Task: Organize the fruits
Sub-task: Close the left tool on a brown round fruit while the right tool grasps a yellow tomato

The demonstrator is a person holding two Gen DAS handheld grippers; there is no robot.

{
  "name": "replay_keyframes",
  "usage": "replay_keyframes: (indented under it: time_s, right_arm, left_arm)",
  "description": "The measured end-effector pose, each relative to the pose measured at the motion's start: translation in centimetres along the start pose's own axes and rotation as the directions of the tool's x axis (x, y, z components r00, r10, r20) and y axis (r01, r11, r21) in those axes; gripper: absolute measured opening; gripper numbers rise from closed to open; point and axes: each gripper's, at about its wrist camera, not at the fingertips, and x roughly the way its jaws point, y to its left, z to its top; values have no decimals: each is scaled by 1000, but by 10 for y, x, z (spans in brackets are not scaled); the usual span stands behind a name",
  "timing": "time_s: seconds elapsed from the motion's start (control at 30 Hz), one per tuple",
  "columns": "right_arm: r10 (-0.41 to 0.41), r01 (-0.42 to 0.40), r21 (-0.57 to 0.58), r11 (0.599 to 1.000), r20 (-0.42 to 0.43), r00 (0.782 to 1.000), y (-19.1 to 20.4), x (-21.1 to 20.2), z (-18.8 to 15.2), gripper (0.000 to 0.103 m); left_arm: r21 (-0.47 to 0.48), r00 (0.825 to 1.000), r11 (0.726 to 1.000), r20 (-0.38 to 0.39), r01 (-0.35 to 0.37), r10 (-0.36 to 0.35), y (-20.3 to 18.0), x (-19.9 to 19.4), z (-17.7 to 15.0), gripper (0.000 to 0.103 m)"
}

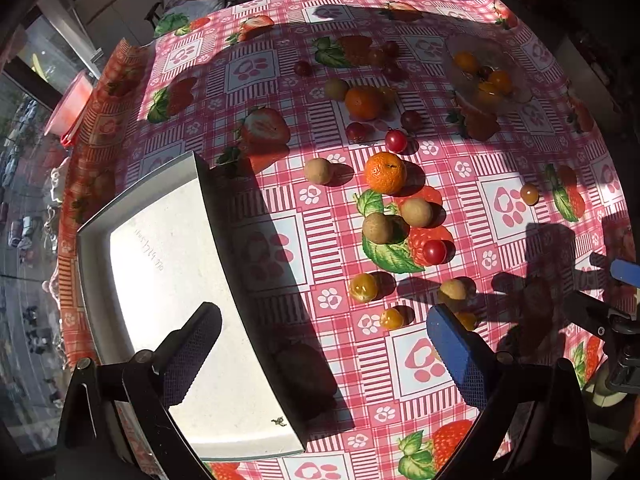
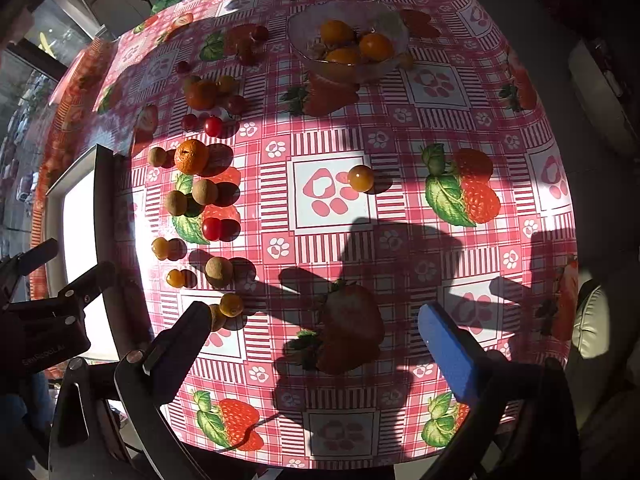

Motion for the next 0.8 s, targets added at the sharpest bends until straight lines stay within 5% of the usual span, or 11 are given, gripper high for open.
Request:
replay_keyframes:
  time_s: [0.63,0.73,0.8]
  right_arm:
    - [-69,66,32,997,73,995,-38,84,66,102]
    - [-80,79,16,997,110,991,-39,88,70,98]
    - [-95,97,-7,995,135,986,-35,90,72,93]
  left_arm:
    - [16,999,1000,38,1,-1,-16,75,28,103]
    - [26,999,1000,41,0,-1,-23,81,26,85]
    - [6,999,1000,50,22,-22,-23,80,24,85]
